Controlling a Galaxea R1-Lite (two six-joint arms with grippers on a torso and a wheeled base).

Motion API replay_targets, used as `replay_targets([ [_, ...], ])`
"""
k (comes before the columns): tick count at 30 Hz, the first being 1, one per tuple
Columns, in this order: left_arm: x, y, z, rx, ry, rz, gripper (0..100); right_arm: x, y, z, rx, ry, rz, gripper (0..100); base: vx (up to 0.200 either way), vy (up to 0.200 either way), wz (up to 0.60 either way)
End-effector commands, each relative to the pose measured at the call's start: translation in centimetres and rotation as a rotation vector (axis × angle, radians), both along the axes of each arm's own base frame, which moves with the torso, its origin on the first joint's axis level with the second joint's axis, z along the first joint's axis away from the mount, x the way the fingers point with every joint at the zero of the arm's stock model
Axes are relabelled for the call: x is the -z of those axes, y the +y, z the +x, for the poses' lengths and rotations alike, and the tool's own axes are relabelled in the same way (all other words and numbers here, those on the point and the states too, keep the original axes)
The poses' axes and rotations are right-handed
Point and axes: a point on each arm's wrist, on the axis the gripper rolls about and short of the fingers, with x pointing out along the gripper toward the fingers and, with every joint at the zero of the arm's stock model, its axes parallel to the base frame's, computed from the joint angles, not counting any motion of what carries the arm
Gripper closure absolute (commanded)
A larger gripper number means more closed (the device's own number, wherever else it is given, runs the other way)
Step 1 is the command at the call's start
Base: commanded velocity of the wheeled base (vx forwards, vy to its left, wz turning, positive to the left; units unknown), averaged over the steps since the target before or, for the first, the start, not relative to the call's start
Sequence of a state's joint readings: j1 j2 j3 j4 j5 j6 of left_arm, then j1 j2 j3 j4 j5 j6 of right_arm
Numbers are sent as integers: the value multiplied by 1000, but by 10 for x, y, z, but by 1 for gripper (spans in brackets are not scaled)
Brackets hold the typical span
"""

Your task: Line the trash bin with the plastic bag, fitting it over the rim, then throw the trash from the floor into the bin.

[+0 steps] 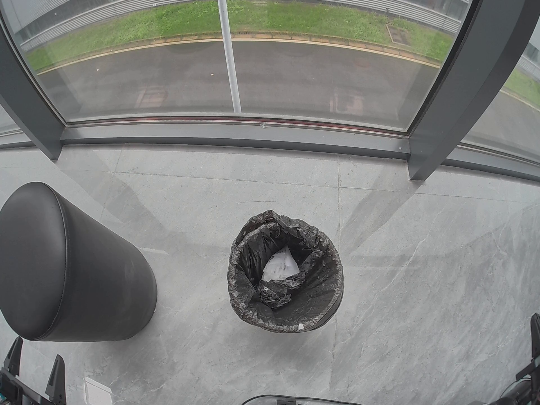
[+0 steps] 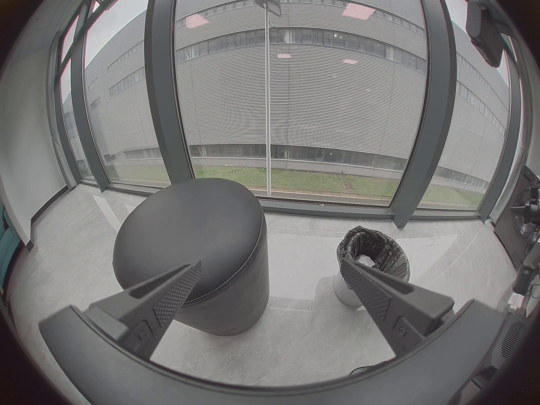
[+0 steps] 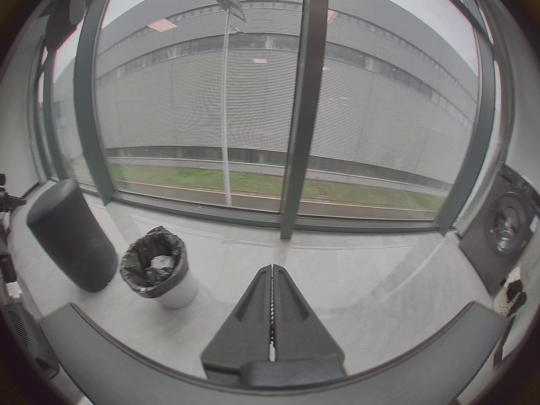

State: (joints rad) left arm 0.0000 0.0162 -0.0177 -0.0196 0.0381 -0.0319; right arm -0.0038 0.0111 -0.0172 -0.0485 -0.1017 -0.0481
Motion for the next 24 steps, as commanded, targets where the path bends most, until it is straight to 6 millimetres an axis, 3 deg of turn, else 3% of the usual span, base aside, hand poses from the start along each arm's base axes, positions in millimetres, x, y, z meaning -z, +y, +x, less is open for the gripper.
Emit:
replay_targets([
  [1,5,0,0,0,3,0,0,4,3,0,-121,20,8,100,0,0,0],
  [8,5,0,0,0,3,0,0,4,0,0,2,23,22,100,0,0,0],
  [24,5,0,0,0,3,0,0,5,5,0,-198,29,-63,100,0,0,0],
])
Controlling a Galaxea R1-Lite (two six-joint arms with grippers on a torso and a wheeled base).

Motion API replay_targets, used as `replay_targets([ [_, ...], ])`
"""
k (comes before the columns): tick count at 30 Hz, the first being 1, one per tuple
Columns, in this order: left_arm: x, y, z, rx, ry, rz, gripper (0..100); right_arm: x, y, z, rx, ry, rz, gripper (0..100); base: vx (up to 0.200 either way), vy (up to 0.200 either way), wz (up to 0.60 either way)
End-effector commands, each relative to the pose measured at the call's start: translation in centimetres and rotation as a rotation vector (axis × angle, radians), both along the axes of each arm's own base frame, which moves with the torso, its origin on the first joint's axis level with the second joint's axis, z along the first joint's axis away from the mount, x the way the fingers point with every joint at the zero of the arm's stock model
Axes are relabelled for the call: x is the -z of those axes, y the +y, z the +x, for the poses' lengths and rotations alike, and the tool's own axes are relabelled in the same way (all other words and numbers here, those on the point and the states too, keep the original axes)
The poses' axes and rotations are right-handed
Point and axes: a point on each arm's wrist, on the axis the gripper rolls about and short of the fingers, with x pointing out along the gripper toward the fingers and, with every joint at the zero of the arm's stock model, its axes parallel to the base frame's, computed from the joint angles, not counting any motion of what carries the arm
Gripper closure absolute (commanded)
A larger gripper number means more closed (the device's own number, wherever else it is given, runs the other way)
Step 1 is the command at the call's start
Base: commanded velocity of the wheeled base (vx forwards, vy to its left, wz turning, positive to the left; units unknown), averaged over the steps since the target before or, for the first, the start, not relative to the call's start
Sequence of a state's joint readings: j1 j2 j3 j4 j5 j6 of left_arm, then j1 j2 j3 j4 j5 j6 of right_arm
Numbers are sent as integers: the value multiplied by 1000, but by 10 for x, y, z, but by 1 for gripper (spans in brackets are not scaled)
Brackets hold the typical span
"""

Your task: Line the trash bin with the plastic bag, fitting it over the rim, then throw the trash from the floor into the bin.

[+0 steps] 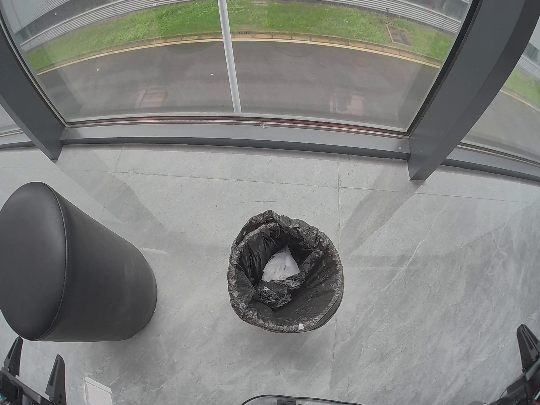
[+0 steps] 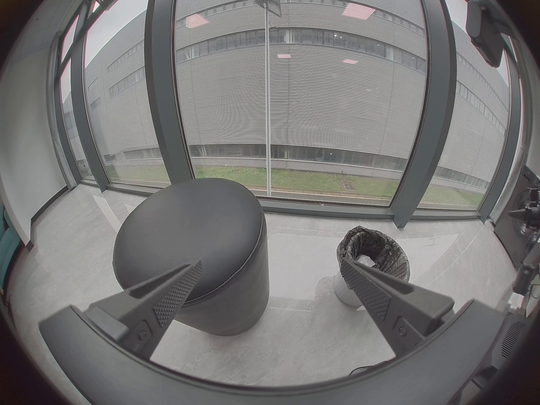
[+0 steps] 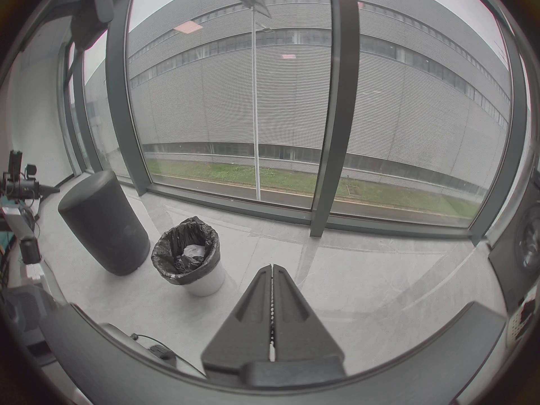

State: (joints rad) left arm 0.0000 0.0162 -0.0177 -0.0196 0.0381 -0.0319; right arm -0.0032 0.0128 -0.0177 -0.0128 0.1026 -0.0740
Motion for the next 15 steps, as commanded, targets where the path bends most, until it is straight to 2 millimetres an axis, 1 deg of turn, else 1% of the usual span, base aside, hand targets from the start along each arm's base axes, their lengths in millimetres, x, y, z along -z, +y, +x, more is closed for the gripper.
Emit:
replay_targets([
  [1,5,0,0,0,3,0,0,1,-1,-1,38,-16,-52,100,0,0,0],
  [3,5,0,0,0,3,0,0,1,-2,-1,82,-20,-90,100,0,0,0],
  [9,5,0,0,0,3,0,0,1,-1,-1,68,-18,-90,100,0,0,0],
  [11,5,0,0,0,3,0,0,1,-1,-1,64,-15,-47,100,0,0,0],
  [13,5,0,0,0,3,0,0,0,-1,-1,56,-8,68,100,0,0,0],
  [15,5,0,0,0,3,0,0,0,-1,-1,41,-9,67,100,0,0,0],
])
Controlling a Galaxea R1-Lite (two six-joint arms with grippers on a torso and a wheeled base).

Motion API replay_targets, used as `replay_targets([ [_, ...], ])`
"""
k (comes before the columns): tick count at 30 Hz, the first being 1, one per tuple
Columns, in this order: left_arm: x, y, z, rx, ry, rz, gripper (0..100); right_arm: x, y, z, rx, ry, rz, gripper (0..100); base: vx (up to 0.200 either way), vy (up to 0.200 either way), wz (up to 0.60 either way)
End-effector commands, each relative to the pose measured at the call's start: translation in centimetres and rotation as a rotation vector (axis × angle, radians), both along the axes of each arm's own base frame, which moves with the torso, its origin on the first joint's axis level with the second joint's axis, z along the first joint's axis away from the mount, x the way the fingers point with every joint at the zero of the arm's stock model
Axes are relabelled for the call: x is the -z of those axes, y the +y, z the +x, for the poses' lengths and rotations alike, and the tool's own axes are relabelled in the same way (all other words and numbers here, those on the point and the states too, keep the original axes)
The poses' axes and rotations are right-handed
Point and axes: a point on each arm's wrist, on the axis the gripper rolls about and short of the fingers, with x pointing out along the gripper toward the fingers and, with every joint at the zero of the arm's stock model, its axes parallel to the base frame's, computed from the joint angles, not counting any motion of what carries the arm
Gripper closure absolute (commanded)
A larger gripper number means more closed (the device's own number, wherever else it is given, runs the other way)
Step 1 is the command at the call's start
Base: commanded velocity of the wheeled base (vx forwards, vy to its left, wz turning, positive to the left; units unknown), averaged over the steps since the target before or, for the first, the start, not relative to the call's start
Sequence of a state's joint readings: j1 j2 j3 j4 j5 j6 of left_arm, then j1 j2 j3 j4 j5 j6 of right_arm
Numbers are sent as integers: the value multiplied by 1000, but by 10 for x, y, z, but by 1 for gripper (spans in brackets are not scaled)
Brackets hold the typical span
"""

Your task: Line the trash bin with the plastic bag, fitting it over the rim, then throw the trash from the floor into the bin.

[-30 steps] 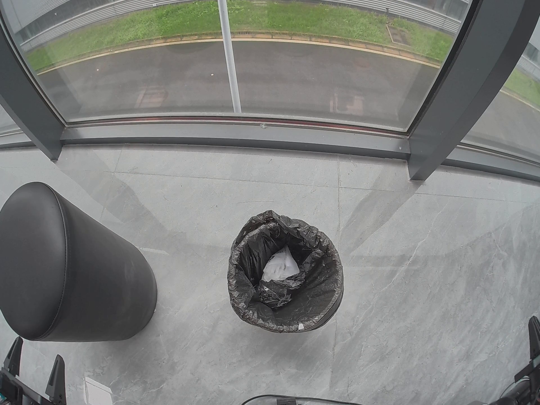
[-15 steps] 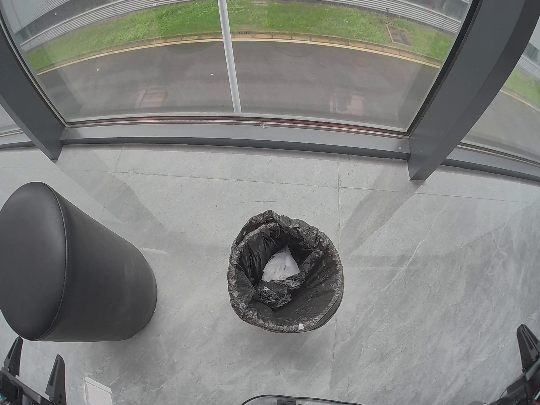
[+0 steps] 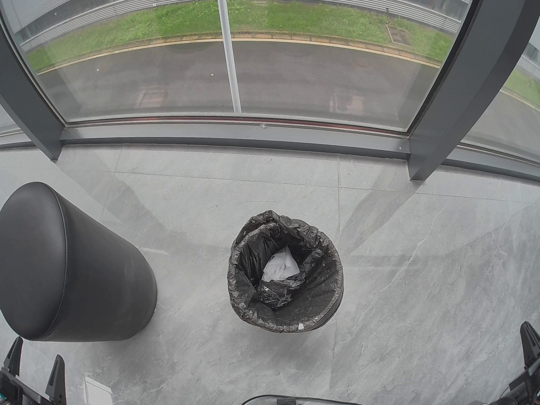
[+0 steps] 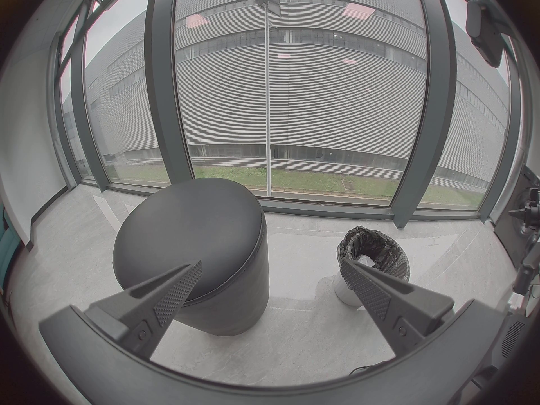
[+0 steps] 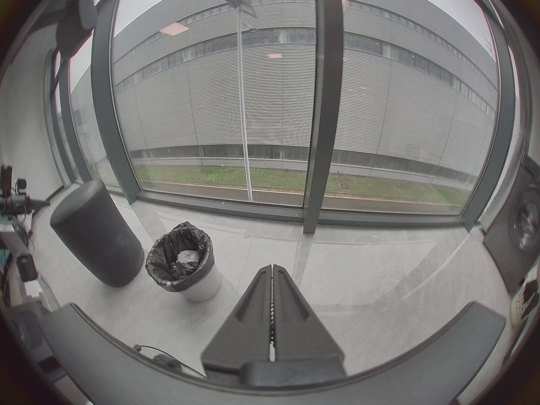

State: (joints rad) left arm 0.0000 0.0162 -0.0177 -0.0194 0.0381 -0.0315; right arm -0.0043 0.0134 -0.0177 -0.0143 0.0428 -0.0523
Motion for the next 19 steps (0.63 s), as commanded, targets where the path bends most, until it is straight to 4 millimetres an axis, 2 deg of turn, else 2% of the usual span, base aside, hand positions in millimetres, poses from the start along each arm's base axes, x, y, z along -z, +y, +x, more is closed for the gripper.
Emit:
replay_targets([
  [1,5,0,0,0,2,-1,0,0,1,-1,-33,-10,30,100,0,0,0],
  [5,5,0,0,0,2,-1,0,0,1,-1,-62,-10,-15,100,0,0,0],
  [19,5,0,0,0,2,-1,0,1,1,-1,-57,-11,16,100,0,0,0],
])
